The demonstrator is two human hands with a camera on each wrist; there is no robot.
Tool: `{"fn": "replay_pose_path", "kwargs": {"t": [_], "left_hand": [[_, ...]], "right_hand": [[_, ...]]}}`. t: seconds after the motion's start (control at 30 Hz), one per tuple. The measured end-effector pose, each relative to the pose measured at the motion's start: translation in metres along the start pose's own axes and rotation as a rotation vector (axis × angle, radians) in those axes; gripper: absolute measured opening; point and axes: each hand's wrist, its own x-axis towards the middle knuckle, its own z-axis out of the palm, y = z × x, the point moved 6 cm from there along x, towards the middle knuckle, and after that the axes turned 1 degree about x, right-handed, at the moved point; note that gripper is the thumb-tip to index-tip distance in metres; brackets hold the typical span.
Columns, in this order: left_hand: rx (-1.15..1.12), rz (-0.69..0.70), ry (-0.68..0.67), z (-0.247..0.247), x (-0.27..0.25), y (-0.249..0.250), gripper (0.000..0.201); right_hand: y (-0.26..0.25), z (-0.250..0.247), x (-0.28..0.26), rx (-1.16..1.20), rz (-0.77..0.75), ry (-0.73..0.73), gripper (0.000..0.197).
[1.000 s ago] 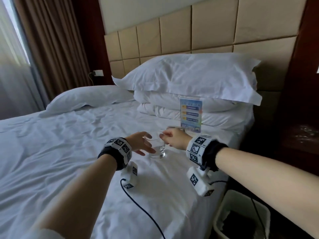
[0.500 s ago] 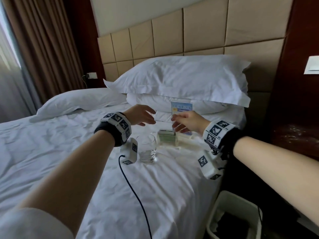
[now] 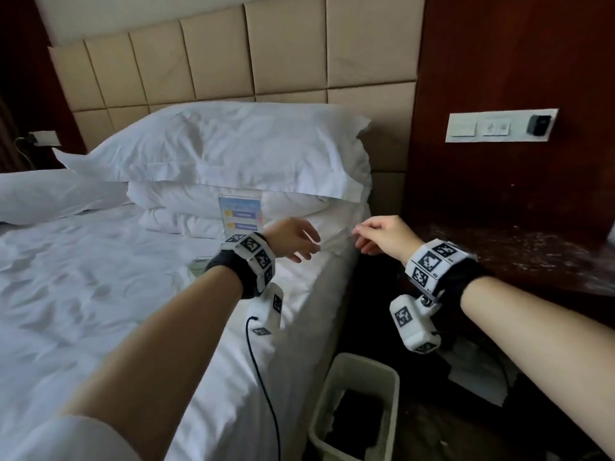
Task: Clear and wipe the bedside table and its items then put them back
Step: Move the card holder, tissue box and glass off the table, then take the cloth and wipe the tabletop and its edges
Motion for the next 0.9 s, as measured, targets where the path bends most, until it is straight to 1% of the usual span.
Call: {"fn": "replay_pose_path", "kwargs": {"t": [0.1, 0.2, 0.27, 0.33, 0.4, 0.43, 0.5, 0.6, 0.73, 0.8, 0.9], "left_hand": [[-0.005, -0.011, -0.037, 0.037, 0.023, -0.007, 0.007], [-0.019, -0.044, -0.093, 0.078, 0.043, -0.023, 0.017], [0.019, -0.085, -0.143, 0.106, 0.056, -0.041, 0.016], [0.101, -0.117, -0.200, 0.131, 0.069, -0.056, 0.002], [0.277, -0.108, -0.289, 0.151, 0.083, -0.062, 0.022], [0.372, -0.090, -0.338, 0.159, 0.090, -0.062, 0.026], [0.487, -0.072, -0.386, 0.172, 0.102, -0.060, 0.030], [0.517, -0.090, -0.425, 0.196, 0.122, -0.063, 0.036], [0.493, -0.106, -0.465, 0.235, 0.138, -0.073, 0.037], [0.492, -0.122, -0.482, 0.256, 0.140, -0.087, 0.036], [0.471, -0.223, -0.547, 0.288, 0.136, -0.123, 0.036]], "right_hand": [[0.037, -0.012, -0.002, -0.037, 0.050, 0.008, 0.018], [0.080, -0.015, 0.000, -0.080, 0.104, 0.009, 0.019], [0.111, -0.015, 0.004, -0.112, 0.148, 0.021, 0.019], [0.141, -0.012, 0.008, -0.146, 0.192, 0.014, 0.017], [0.171, -0.006, 0.011, -0.171, 0.236, -0.007, 0.016], [0.186, -0.003, 0.011, -0.181, 0.265, -0.022, 0.016], [0.216, 0.006, 0.011, -0.190, 0.334, -0.052, 0.018], [0.248, 0.011, 0.009, -0.187, 0.426, -0.099, 0.011], [0.276, 0.003, 0.014, -0.170, 0.480, -0.103, 0.016], [0.293, -0.002, 0.012, -0.190, 0.508, -0.112, 0.017], [0.328, -0.003, -0.001, -0.229, 0.562, -0.159, 0.018]]}}
